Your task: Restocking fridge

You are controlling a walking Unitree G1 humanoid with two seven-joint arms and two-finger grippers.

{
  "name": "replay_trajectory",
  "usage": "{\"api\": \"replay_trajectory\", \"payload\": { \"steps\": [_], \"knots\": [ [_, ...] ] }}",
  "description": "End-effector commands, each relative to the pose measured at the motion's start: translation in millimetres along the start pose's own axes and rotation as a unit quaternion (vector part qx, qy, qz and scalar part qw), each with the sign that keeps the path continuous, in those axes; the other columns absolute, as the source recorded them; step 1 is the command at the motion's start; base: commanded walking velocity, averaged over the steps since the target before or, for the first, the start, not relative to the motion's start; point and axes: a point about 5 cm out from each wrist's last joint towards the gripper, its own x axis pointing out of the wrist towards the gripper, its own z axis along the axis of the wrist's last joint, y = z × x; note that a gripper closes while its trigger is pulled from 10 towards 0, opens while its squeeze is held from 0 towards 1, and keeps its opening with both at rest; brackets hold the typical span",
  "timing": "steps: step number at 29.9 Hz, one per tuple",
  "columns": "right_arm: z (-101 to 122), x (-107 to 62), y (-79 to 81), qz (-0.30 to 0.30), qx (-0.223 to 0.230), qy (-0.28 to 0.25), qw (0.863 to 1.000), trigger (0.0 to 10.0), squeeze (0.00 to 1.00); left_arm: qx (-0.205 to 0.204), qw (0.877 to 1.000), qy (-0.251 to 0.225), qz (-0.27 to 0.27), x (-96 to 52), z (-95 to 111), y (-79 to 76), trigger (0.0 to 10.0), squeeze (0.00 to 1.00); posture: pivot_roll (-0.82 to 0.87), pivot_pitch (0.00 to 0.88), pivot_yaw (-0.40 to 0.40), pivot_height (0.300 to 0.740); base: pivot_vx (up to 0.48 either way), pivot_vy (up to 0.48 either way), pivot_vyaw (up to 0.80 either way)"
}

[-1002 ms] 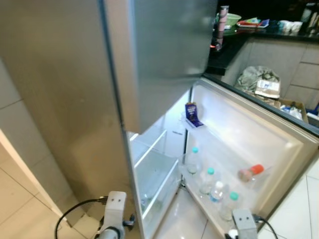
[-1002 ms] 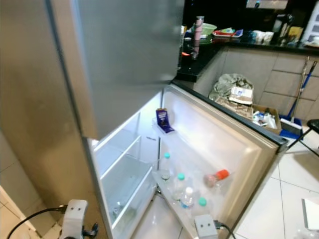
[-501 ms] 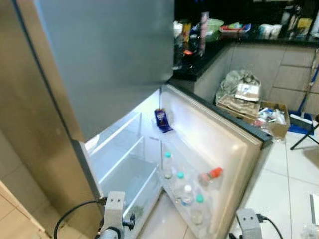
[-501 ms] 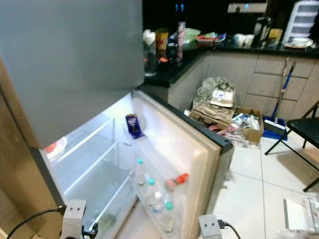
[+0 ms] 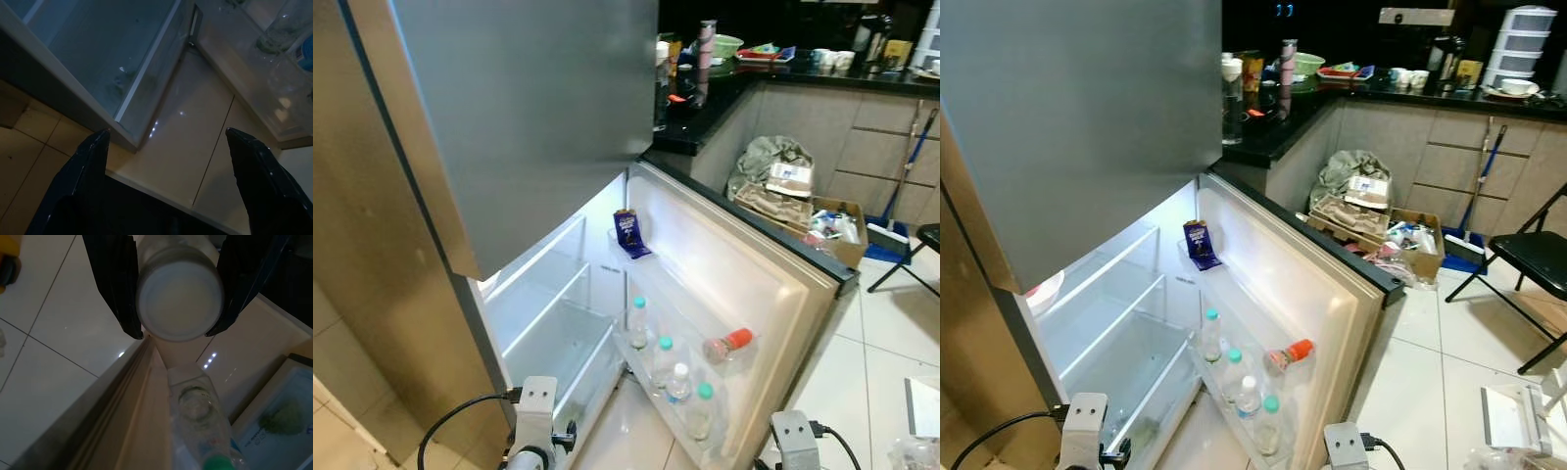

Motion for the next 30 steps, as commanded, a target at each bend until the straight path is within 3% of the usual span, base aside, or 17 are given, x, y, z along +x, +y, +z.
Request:
{"api": "replay_trajectory", "payload": {
  "steps": [1,13,22,30],
  "knots": [
    [2.7,0.3,-1.8,-0.001,0.0,-0.006,1.0,10.0,0.0,0.015,1.0,0.014,-0.001,-0.9,-4.7,3.5,10.0,0.0,-0.08,0.057,-0.014,0.74,0.0,0.0,0.0],
    [2.3,0.4,-1.6,-0.003,0.001,-0.004,1.0,10.0,0.0,0.033,0.999,0.016,-0.005,0.5,-1.5,4.0,10.0,0.0,-0.07,0.054,-0.007,0.74,0.0,0.376,0.0],
    [0.4,-1.3,-5.0,-0.009,0.011,-0.007,1.0,10.0,0.0,0.044,0.999,-0.002,-0.021,3.8,10.1,-1.6,10.0,0.0,-0.08,0.066,0.004,0.74,0.0,0.0,0.0],
    [-1.7,-2.6,-7.1,-0.012,0.013,-0.005,1.0,10.0,0.0,0.062,0.997,0.0,-0.036,3.5,8.2,-6.6,10.0,0.0,-0.08,0.071,0.008,0.74,0.0,-0.06,0.0]
  ]
}}
